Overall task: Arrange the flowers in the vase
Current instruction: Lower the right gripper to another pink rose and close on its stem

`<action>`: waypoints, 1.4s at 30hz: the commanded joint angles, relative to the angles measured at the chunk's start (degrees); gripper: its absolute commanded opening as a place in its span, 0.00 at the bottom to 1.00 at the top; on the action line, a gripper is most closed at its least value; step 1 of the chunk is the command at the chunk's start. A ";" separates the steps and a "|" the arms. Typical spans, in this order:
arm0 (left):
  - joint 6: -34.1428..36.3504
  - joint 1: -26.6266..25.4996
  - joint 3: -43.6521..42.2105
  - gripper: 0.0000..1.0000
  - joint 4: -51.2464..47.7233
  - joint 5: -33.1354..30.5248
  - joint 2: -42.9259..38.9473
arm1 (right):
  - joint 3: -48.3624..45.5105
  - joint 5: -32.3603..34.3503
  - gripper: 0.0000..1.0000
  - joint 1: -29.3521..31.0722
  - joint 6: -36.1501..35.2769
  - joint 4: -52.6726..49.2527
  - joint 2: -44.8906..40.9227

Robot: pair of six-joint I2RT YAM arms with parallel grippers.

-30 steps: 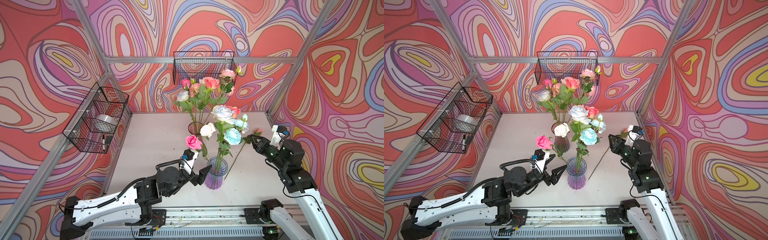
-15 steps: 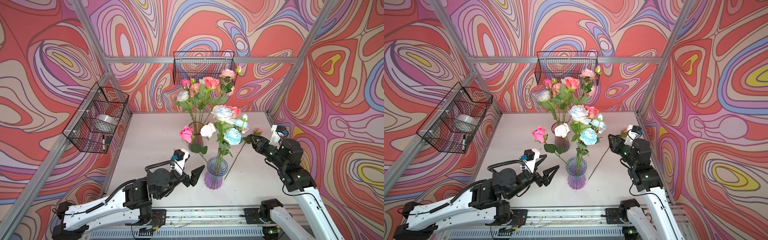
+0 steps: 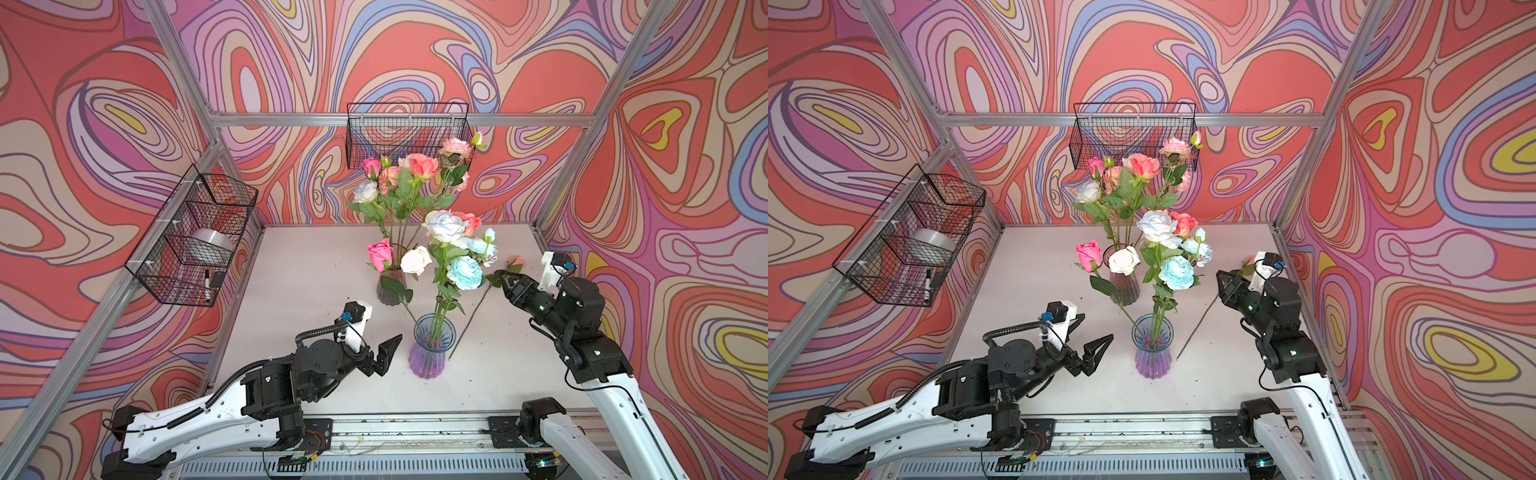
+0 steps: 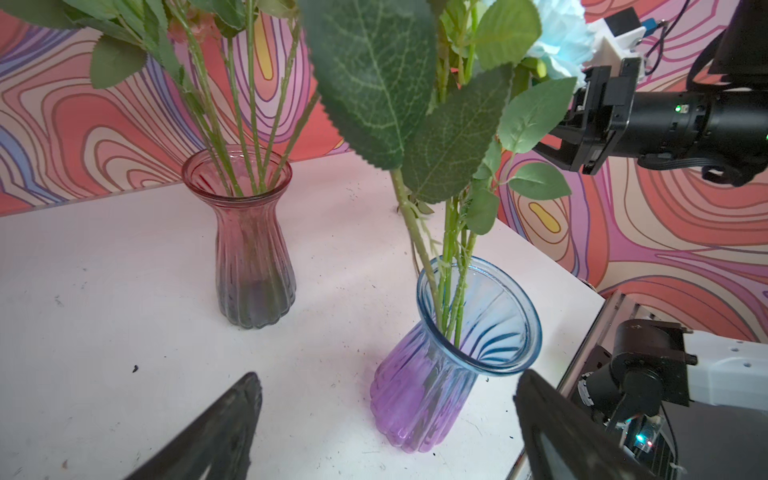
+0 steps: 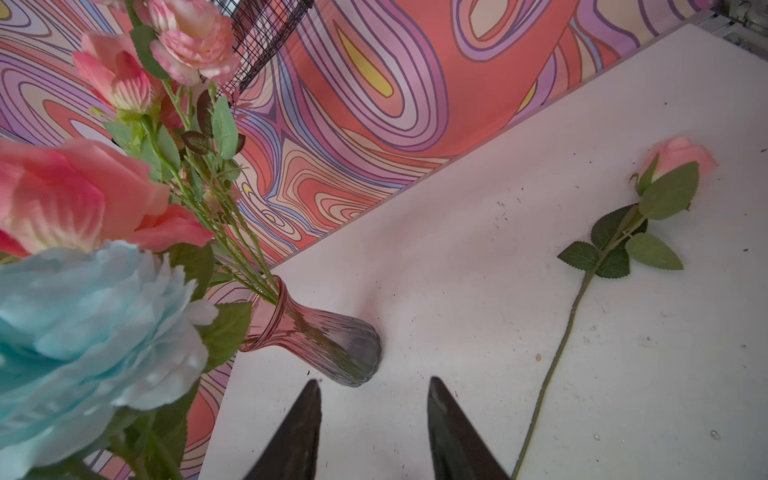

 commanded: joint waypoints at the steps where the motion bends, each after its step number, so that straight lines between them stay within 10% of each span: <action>1: -6.40 -0.11 -2.66 0.93 -4.58 -7.84 -2.48 | -0.33 2.71 0.42 -0.04 1.31 -2.09 0.69; 17: -33.07 -0.10 -15.59 0.88 -16.25 -25.50 -11.37 | -2.50 4.38 0.35 -0.03 5.13 -8.97 12.83; 34: -34.06 -0.04 -14.38 0.90 -22.15 -24.57 -13.58 | 15.68 26.83 0.35 -0.33 -0.87 -8.90 52.37; 42: -31.83 -0.06 -14.82 0.90 -20.82 -23.35 -16.19 | 26.00 24.17 0.34 -2.77 0.73 -10.09 68.12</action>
